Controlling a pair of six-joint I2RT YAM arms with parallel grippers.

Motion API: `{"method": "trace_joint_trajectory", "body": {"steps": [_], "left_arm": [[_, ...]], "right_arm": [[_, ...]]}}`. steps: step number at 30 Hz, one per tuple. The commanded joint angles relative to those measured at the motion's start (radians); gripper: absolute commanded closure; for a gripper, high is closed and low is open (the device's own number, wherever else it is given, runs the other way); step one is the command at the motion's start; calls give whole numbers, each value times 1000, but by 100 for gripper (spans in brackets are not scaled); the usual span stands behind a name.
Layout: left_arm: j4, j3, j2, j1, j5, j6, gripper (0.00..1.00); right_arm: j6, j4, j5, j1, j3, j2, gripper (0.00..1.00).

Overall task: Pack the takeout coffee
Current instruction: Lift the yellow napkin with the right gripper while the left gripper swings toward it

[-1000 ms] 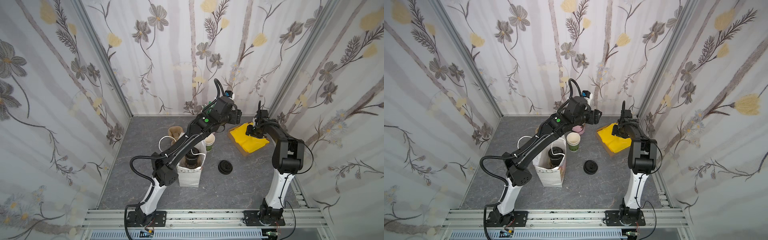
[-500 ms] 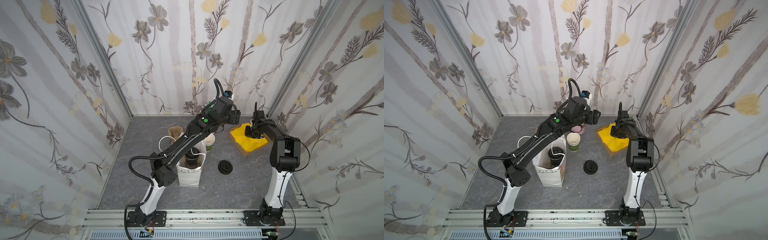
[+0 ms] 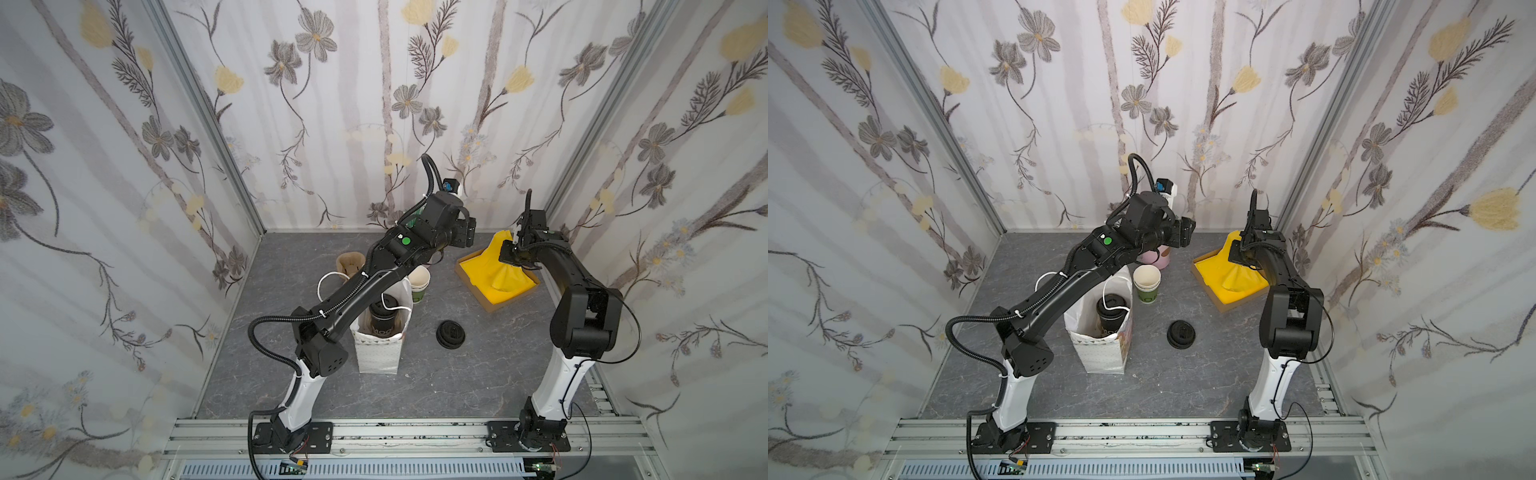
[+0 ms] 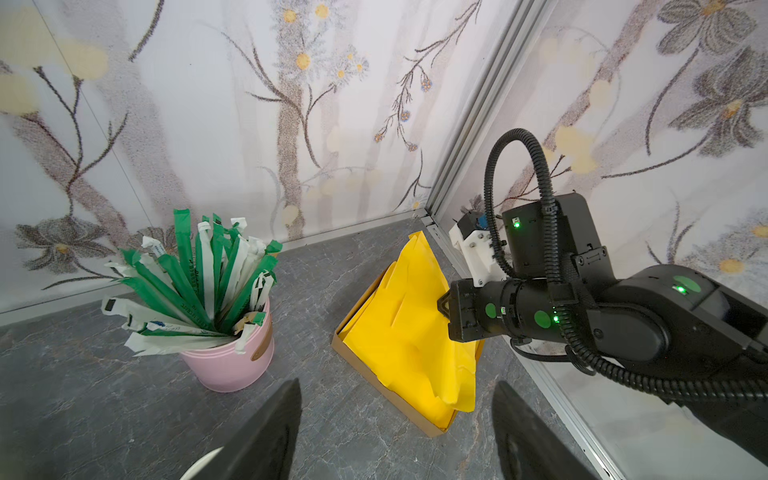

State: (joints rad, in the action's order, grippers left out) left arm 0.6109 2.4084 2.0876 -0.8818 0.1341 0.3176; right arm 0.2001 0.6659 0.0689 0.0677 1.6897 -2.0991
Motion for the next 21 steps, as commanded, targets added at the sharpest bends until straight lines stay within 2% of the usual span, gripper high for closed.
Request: {"method": "trace_joint_trajectory", "body": {"steps": [1,15,19,21], "left_arm": [[-25,-13,-20,0,23,7,25],[-27,41,-29,4,39,-41,24],[-29,66,-34,9,-6,-51,22],[-31,97,-27,8,-63,-72,20]], "right_arm": [[0,-33,57,11,1,28,100],[41,-218,329,61,-130,258,100],[75,-386,533,50,-215,358,100],[109,-541,664,29,-280,436,100]]}}
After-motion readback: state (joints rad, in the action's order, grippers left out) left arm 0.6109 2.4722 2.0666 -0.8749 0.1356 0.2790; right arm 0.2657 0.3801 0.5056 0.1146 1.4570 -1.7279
